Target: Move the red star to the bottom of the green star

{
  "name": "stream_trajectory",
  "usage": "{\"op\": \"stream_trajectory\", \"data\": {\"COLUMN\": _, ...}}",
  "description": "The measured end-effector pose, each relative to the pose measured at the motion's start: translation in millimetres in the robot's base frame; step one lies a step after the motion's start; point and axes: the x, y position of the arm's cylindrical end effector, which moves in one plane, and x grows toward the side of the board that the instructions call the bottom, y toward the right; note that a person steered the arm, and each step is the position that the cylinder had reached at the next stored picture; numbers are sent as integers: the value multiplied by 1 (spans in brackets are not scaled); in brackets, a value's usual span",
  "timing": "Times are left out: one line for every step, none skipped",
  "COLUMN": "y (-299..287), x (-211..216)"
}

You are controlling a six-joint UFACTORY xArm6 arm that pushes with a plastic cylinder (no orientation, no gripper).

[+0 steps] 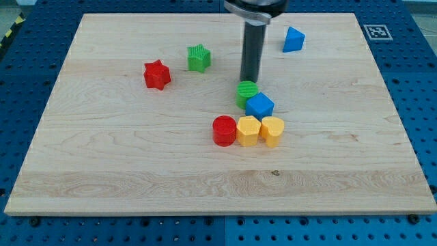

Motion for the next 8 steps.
{"op": "stream_trajectory", "data": {"y": -53, "x": -6}}
{"op": "stream_trajectory", "data": {"y": -78, "x": -4}}
{"op": "stream_trajectory", "data": {"y": -102, "x": 28}}
{"op": "stream_trajectory", "data": {"y": -153, "x": 39}}
{"op": "stream_trajectory", "data": {"y": -208, "x": 30}}
{"op": "stream_trajectory", "data": {"y": -210, "x": 2}}
{"op": "stream_trajectory", "data": {"y": -185, "x": 0}}
{"op": "stream_trajectory", "data": {"y": -158, "x": 0}}
